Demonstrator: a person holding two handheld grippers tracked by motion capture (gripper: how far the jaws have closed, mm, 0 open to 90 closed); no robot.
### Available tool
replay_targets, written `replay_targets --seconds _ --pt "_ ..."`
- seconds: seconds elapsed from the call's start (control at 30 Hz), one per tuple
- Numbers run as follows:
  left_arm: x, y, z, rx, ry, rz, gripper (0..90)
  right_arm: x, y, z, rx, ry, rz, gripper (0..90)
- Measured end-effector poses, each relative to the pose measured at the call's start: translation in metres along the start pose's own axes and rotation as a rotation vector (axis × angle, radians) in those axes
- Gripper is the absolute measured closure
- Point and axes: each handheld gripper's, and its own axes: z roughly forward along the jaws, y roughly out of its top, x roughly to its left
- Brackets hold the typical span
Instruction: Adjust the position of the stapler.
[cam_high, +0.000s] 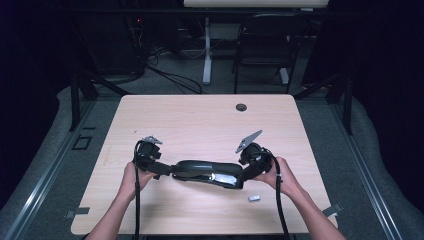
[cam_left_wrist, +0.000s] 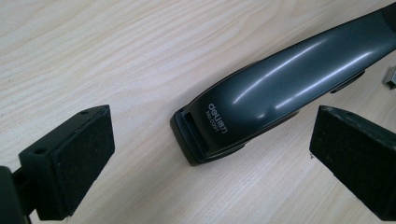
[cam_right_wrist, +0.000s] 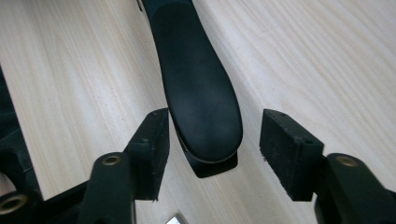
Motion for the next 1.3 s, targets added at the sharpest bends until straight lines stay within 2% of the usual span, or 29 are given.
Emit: replay_targets --seconds 0.1,0.23,0.3,0.43,0.47,0.63,0.7,0.97,1.1,1.3 --pt "0.000 0.000 -0.001 -0.001 -0.004 0.006 0.2 0.001 -0.001 0.001 -0.010 0.022 -0.005 52.8" --pt "0.001 0.000 -0.003 0.001 -0.005 0.008 0.2 0.003 0.001 0.004 -0.015 -0.013 -0.015 52.9" --pt "0.000 0.000 -0.003 -0.007 0.010 -0.004 0.2 0.002 0.001 0.004 -0.017 -0.006 -0.016 52.9" --pt "0.000 0.000 -0.004 -0.022 -0.001 -0.001 0.1 0.000 0.001 0.006 -0.040 -0.018 -0.019 52.2" --pt "0.000 0.000 -0.004 -0.016 -0.004 0.006 0.1 -0.003 0.000 0.007 -0.046 -0.006 -0.007 51.6" --pt "0.000 0.000 -0.003 -0.018 -0.004 0.005 0.1 -0.006 0.000 0.009 -0.046 -0.002 0.003 50.4" --pt "0.001 0.000 -0.004 -0.024 0.000 0.002 0.0 -0.004 -0.001 0.014 -0.022 -0.019 0.006 49.2" --pt "0.000 -0.001 -0.006 -0.051 0.000 0.000 0.0 -0.007 0.000 0.015 -0.025 -0.025 0.001 49.3" --pt "0.002 -0.003 -0.008 -0.055 0.000 -0.008 0.0 -0.011 -0.001 0.009 -0.035 -0.035 0.023 45.6" --pt "0.004 -0.003 -0.006 -0.055 0.002 -0.011 0.0 -0.015 -0.005 0.005 -0.056 -0.058 0.057 52.1"
